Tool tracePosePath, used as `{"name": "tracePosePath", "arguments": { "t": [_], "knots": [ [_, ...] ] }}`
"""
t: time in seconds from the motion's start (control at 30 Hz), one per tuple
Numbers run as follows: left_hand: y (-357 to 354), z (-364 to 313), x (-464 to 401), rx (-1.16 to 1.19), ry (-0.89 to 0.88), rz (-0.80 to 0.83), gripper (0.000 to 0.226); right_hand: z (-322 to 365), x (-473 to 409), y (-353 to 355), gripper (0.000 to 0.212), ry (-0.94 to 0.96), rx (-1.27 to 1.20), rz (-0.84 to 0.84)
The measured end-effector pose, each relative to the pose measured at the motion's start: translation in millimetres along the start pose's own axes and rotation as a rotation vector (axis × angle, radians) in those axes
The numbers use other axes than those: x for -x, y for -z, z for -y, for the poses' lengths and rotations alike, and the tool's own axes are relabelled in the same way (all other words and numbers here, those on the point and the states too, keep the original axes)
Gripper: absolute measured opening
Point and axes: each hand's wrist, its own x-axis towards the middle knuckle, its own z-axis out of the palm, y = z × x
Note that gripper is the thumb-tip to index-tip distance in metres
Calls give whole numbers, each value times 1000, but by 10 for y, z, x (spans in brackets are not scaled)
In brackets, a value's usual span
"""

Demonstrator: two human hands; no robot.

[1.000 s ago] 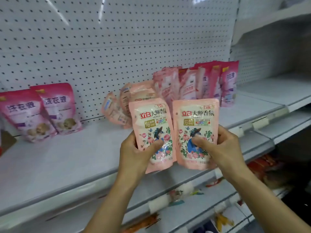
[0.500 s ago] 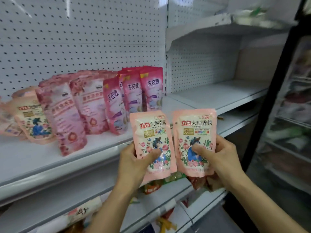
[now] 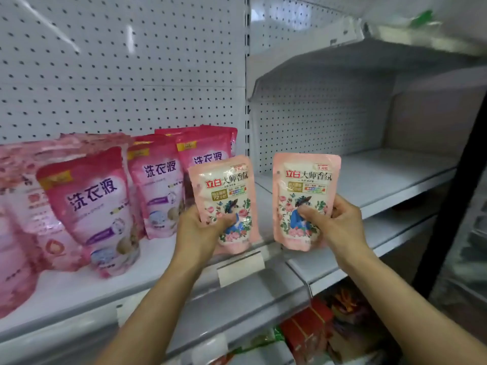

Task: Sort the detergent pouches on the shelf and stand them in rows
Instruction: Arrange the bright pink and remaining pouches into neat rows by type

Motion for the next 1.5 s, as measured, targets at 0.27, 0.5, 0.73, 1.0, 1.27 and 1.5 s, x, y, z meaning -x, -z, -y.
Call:
{"name": "tracePosePath", "arguments": {
  "t": [0.27,0.5,0.73,1.0,1.27,1.5],
  "knots": [
    [-424,295,-572,0,89,-37,25,-413,-1241,-109,23,-20,27,59],
    [-635,374,-762,5,122,-33,28,-658,-1875,-365,20,-95,24,208],
    [-994,427,-999,-34,136,38,28,-751,-2033,-334,13,-212,-23,372],
    [-1268,443,-1079,3,120,85,31,-710,-1882,-62,23,71,23,36],
    [-1338,425,-946,-48,70,-12,51,-673,-1598,-51,26,108,19,327],
    [-868,268,-368,-244,-28,-244,50,-636,-1528,17,26,84,-18,271]
  ]
}}
